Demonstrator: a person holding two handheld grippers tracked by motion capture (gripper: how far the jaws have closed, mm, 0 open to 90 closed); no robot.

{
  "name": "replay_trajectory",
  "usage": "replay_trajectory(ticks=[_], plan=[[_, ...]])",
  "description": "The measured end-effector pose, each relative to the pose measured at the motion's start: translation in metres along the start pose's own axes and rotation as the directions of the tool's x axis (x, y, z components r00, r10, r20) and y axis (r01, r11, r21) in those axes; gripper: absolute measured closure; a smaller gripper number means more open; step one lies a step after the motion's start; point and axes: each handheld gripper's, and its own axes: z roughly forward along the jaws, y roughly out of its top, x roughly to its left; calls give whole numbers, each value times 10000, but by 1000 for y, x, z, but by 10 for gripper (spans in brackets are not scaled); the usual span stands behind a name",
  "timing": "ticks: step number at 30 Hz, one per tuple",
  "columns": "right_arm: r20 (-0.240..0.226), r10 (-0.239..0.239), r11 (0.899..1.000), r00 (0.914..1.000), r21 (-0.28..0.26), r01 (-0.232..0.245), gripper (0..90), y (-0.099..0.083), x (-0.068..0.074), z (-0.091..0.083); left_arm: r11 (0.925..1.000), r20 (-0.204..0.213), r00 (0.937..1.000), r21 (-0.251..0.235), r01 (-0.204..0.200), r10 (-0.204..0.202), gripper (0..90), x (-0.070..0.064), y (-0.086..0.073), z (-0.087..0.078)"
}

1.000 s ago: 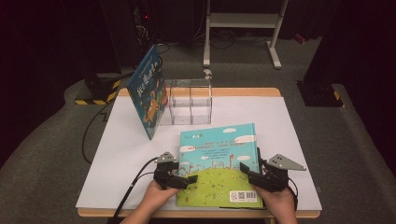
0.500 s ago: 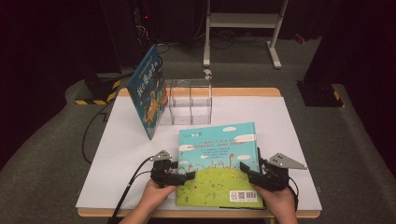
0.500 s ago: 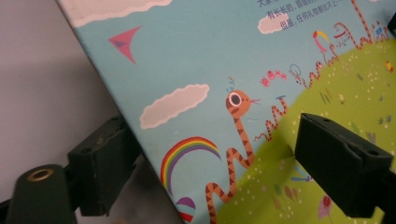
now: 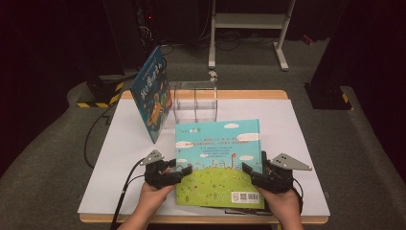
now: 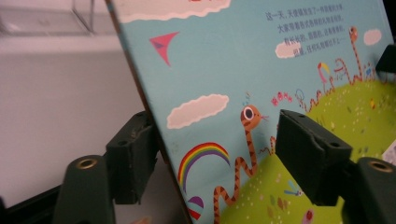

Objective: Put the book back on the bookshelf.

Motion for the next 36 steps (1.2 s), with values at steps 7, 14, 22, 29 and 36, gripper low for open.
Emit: replay_trajectory(ticks=[7,14,22,29,36], plan=[[170,-354,9990,9992,-275,359,404,15,8,0,9965,-354,9984,-698,-462,438,385,-5,11,-13],[455,-907,9928,9948,-745,939,438,31,19,-2,9811,-717,9932,-1640,-1026,918,416,-8,20,-27],[594,-1454,9845,9876,-906,1504,449,41,30,5,9664,-1177,9875,-2224,-1288,1045,432,-4,25,-38],[586,-1386,9828,9886,-1151,1446,444,44,36,14,9532,-1475,9819,-2599,-1546,1190,436,0,27,-44],[809,-1592,9774,9839,-1272,1686,432,51,39,21,9472,-1549,9802,-2763,-1628,1233,431,7,30,-42]])
